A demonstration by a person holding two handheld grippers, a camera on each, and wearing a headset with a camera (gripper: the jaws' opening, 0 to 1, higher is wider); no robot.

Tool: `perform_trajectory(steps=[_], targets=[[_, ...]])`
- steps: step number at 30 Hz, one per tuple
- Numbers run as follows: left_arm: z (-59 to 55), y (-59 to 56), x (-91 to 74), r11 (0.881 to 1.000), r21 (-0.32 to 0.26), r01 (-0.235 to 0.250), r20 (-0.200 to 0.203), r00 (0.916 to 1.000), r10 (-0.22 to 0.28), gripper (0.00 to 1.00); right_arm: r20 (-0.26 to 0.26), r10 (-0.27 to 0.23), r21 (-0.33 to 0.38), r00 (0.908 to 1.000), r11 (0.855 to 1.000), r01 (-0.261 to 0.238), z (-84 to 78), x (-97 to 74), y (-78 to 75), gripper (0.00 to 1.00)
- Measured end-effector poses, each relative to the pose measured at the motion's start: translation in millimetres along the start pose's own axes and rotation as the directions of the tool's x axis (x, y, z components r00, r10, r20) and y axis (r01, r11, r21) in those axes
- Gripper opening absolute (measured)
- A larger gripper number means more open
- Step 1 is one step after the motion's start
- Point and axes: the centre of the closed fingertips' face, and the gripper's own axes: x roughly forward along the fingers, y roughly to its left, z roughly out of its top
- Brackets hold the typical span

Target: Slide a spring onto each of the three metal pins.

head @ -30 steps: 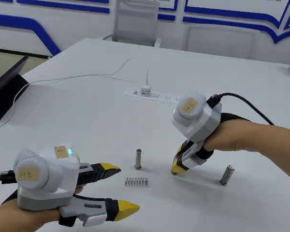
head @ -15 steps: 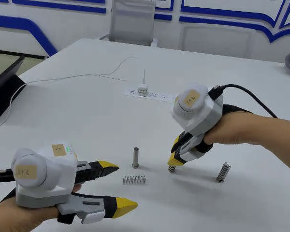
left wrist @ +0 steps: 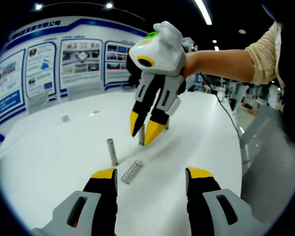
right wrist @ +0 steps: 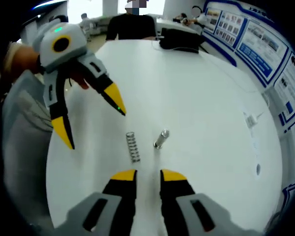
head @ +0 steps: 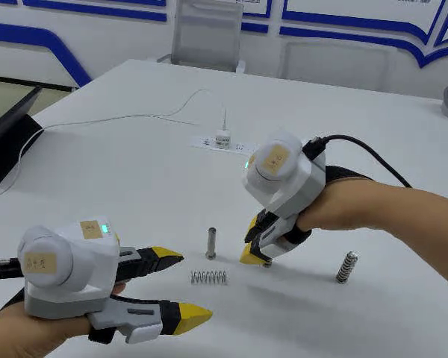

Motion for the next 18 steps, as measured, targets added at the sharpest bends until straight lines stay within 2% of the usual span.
perform_trajectory(steps=[18], targets=[[-3.9, 1.1, -0.4, 1.0, -0.005, -0.003, -0.009, 1.0, 0.003, 0.57, 0.009, 0.051, -0.036, 0.9987, 0.998, -0.051, 6.3, 28.3, 15.8, 0.15]])
